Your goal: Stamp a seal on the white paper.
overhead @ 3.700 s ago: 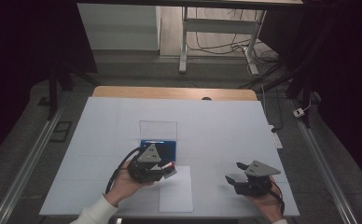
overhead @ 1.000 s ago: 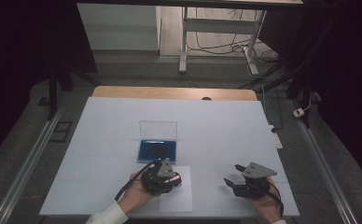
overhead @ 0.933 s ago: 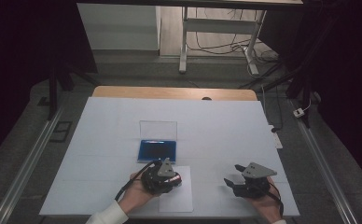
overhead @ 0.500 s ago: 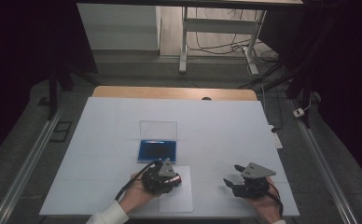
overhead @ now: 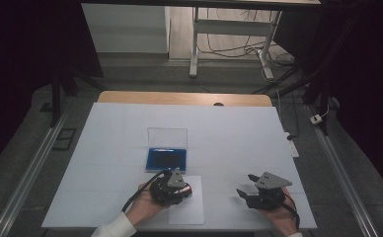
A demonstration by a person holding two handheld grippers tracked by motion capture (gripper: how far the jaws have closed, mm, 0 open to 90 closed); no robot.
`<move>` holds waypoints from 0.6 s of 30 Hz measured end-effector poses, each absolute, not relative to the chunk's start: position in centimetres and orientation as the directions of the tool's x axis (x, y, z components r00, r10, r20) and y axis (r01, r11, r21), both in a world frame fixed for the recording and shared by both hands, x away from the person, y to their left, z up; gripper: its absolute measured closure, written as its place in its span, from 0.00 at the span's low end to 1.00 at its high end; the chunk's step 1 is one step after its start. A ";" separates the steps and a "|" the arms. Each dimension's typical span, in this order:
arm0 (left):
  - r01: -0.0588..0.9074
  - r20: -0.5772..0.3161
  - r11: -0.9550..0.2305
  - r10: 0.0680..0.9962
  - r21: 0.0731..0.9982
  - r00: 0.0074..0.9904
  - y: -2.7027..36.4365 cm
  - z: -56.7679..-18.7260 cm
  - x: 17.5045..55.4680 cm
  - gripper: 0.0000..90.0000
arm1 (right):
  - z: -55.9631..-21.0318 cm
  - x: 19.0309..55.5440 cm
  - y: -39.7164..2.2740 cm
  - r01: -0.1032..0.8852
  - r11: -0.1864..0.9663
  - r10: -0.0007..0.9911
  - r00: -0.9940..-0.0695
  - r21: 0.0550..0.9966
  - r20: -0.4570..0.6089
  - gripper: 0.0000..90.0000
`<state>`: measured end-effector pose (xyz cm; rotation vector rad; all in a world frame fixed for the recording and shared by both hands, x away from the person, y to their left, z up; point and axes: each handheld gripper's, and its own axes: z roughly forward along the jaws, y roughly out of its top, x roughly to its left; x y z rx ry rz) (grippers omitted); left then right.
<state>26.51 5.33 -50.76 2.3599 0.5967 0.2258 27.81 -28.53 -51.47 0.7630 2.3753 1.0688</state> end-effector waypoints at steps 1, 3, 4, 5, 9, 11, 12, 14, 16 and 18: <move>0.357 0.001 -0.661 0.476 0.660 0.880 5.3 -50.8 26.5 0.79 | -51.5 27.8 -28.5 0.307 0.553 0.633 -0.759 0.775 -0.152 0.35; 0.356 0.003 -0.662 0.476 0.660 0.879 5.3 -50.8 26.5 0.79 | -51.5 27.8 -28.6 0.307 0.553 0.634 -0.759 0.775 -0.152 0.35; 0.356 0.003 -0.662 0.476 0.660 0.879 5.3 -50.8 26.5 0.79 | -51.5 27.8 -28.5 0.309 0.550 0.636 -0.757 0.776 -0.149 0.35; 0.356 0.003 -0.662 0.476 0.660 0.879 5.3 -50.8 26.5 0.79 | -51.4 27.8 -28.6 0.307 0.553 0.634 -0.758 0.775 -0.152 0.35; 0.354 0.005 -0.663 0.475 0.660 0.880 5.3 -50.8 26.5 0.79 | -51.5 27.8 -28.5 0.308 0.552 0.636 -0.757 0.775 -0.152 0.35; 0.354 0.005 -0.663 0.475 0.660 0.880 5.3 -50.8 26.5 0.79 | -51.5 27.8 -28.5 0.308 0.552 0.636 -0.757 0.775 -0.152 0.35; 0.353 0.006 -0.663 0.475 0.660 0.880 5.3 -50.8 26.5 0.79 | -51.4 27.8 -28.5 0.308 0.552 0.636 -0.757 0.775 -0.153 0.35; 0.353 0.006 -0.663 0.474 0.660 0.880 5.3 -50.8 26.5 0.79 | -51.4 27.8 -28.5 0.308 0.552 0.636 -0.756 0.775 -0.153 0.35; 0.352 0.007 -0.664 0.474 0.660 0.880 5.3 -50.8 26.5 0.79 | -51.4 27.8 -28.5 0.308 0.551 0.636 -0.757 0.775 -0.152 0.35; 0.352 0.007 -0.664 0.475 0.660 0.880 5.3 -50.8 26.5 0.79 | -51.4 27.8 -28.5 0.306 0.554 0.634 -0.758 0.774 -0.154 0.35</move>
